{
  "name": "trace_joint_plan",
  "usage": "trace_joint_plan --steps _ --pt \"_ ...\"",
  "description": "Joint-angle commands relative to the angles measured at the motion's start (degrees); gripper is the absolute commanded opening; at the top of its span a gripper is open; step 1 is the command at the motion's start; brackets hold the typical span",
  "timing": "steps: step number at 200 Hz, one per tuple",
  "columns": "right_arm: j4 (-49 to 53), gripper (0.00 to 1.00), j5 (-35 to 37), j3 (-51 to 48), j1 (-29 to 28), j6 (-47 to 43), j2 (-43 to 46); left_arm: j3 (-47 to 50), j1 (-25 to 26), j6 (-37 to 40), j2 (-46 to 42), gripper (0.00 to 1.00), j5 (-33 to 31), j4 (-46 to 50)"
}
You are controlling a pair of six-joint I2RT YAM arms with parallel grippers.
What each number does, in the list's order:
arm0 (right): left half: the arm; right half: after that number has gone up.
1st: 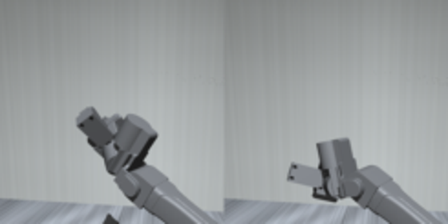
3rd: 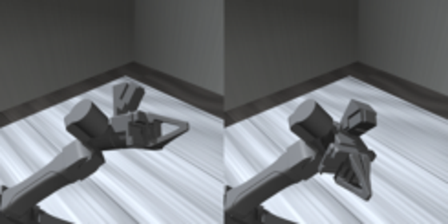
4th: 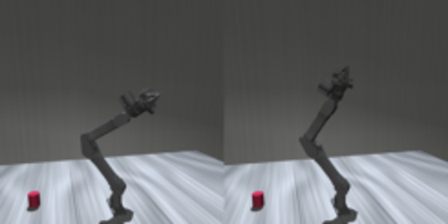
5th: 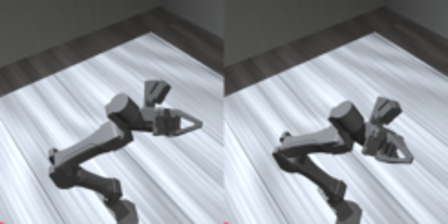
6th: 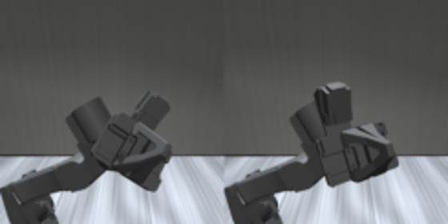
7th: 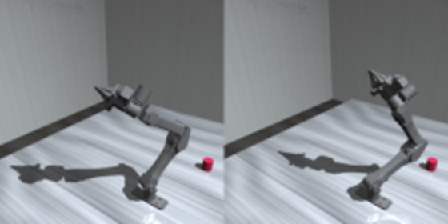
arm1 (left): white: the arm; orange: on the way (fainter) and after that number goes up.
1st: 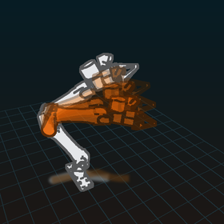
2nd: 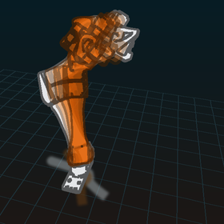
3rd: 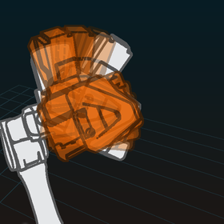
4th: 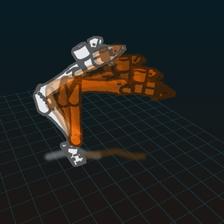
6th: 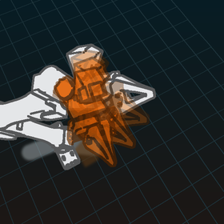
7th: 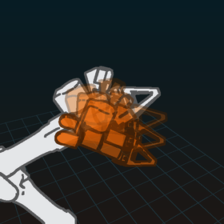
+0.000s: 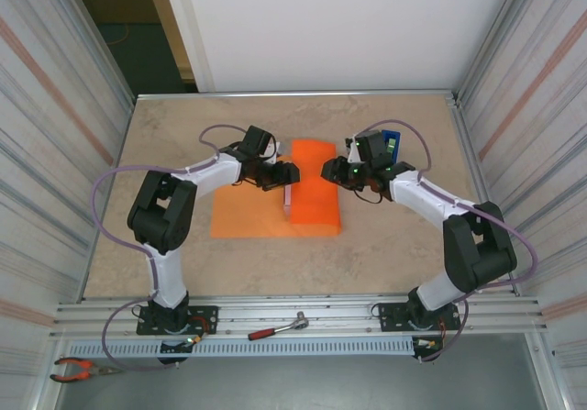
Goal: Wrap the gift box in paper
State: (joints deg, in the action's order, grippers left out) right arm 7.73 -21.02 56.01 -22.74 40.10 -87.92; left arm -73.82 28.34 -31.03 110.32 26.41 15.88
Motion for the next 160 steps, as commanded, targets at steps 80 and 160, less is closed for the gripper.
trace_joint_plan --steps 80,160 --pt "-0.4 0.34 -3.8 1.6 -1.9 -1.8 -5.1 2.4 2.0 3.1 -1.3 0.46 -2.0 5.4" --pt "2.7 0.00 -6.2 10.2 -1.1 -2.4 -11.6 4.4 2.1 2.4 -1.2 0.44 -3.6 4.4"
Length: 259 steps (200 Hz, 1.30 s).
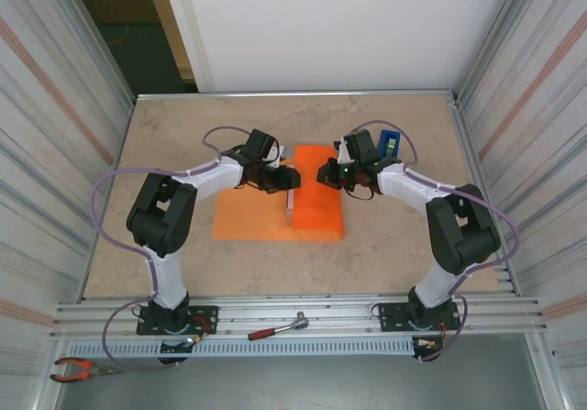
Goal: Wrap the gift box in paper
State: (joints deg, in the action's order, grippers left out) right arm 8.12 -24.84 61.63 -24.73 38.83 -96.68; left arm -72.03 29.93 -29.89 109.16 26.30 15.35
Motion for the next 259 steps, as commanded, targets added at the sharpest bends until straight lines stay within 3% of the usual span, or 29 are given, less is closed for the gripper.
trace_joint_plan --steps 1,37,107,181,259 --pt "2.4 0.00 -2.5 4.8 0.9 -1.2 -3.0 2.6 0.4 1.2 -0.1 0.44 -3.5 4.9" --pt "6.5 0.00 -2.7 9.3 1.0 -3.8 -7.7 2.9 0.3 1.4 -0.2 0.43 -3.9 4.8" --pt "9.3 0.00 -2.7 9.3 3.0 -7.2 -12.1 2.3 0.3 1.2 0.3 0.41 -3.7 5.1" --pt "10.1 0.00 -4.3 10.2 6.2 -8.0 -6.1 2.2 0.2 1.1 0.8 0.39 -4.0 5.6" --pt "11.0 0.00 -3.6 11.1 4.5 -10.2 -12.0 2.1 0.3 0.8 0.7 0.39 -4.0 5.5"
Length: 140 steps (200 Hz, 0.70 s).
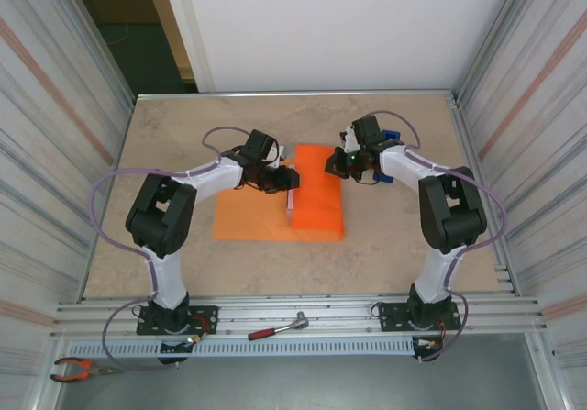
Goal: Wrap the gift box in paper
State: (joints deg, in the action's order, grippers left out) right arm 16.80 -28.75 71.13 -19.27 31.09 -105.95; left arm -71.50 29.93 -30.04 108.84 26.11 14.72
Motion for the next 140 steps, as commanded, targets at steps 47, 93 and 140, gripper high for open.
trace_joint_plan --steps 47,93,140 --pt "3.3 0.00 3.5 -1.4 -0.9 -3.6 -3.2 1.5 0.3 0.4 0.7 0.39 -3.1 5.8" --pt "3.3 0.00 4.4 -3.3 -0.3 -4.2 -2.3 1.5 -3.7 -0.1 -5.2 0.47 -3.0 7.0" --pt "2.7 0.00 4.4 -4.1 -0.2 -4.4 -2.0 14.2 -14.9 -4.7 -14.9 0.58 -6.9 5.4"
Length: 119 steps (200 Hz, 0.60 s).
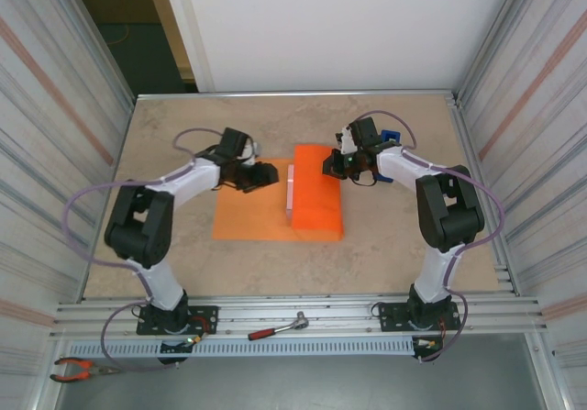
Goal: Wrap the gift box in paper
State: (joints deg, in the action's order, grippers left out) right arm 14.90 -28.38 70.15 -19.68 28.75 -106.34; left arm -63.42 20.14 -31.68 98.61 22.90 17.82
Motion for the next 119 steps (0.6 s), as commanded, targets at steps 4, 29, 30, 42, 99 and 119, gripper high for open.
trace_joint_plan --steps 4,29,30,42,99,119 --pt "4.6 0.00 4.0 -3.2 0.2 -2.1 -1.7 7.4 -6.3 -3.7 -5.2 0.58 -3.9 2.3" --pt "4.2 0.00 3.8 -3.4 0.2 -2.0 -1.8 13.9 -11.9 -5.7 -7.4 0.61 -6.3 2.2" --pt "4.2 0.00 3.8 -3.4 0.2 -2.0 -1.8 14.1 -12.1 -5.7 -7.4 0.61 -6.4 2.2" --pt "4.1 0.00 3.7 -3.6 0.2 -2.1 -1.9 16.1 -13.6 -6.1 -8.1 0.62 -7.7 2.5" --pt "3.9 0.00 3.6 -4.1 0.2 -2.1 -1.7 18.9 -14.2 -6.4 -7.6 0.64 -9.2 2.1" --pt "3.8 0.00 3.5 -4.0 0.1 -2.1 -1.9 20.1 -14.2 -6.5 -9.8 0.65 -11.6 2.3"
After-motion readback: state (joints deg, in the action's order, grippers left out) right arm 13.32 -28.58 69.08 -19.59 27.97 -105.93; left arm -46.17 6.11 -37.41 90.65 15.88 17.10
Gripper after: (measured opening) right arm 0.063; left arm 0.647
